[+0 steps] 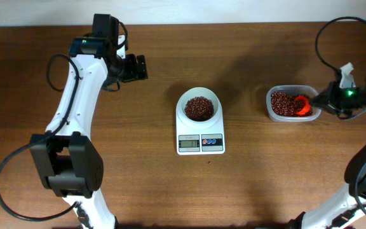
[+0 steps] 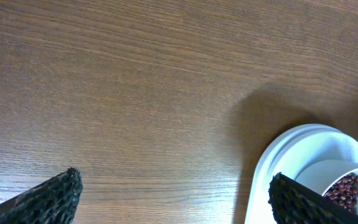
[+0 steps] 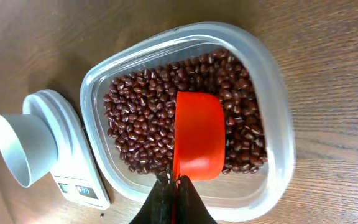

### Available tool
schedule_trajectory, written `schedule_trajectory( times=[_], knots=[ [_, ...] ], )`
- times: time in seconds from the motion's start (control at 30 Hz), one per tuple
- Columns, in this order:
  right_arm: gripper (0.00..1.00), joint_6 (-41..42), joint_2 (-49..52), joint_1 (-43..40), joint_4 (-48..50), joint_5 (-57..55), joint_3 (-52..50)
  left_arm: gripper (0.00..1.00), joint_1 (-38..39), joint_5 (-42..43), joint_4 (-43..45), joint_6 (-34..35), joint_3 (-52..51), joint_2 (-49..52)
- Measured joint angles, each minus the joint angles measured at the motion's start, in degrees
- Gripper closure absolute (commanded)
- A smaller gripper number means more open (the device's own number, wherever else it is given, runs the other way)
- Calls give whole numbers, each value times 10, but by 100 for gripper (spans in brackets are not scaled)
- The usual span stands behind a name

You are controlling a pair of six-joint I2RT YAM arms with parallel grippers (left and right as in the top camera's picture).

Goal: Scoop item into bowl and weigh 50g on scale
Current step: 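Return the empty scoop with the right gripper to the bean tub, then scoop more beans with the right gripper and lift the scoop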

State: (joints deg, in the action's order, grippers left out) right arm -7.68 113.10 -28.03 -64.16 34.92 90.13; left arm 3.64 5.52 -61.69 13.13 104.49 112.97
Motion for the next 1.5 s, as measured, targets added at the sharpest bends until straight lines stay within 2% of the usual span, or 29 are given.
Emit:
schedule_trajectory(
  times=[0.33,0.43,0.87,1.23,1.33,1.5],
  knots=[
    [96,-13,0,-50,-1,81,0,1,0,0,0,0,0,0],
    [96,18,0,-66,-1,117,0,1,0,0,0,0,0,0],
    [96,32,0,-67,-23,117,1,1,0,0,0,0,0,0],
    [96,-80,0,-143,-71,304,1,1,0,0,0,0,0,0],
    [96,-90,0,-124,-90,329,1,1,0,0,0,0,0,0],
    [96,-85,0,26,-67,337,1,1,0,0,0,0,0,0]
  ],
)
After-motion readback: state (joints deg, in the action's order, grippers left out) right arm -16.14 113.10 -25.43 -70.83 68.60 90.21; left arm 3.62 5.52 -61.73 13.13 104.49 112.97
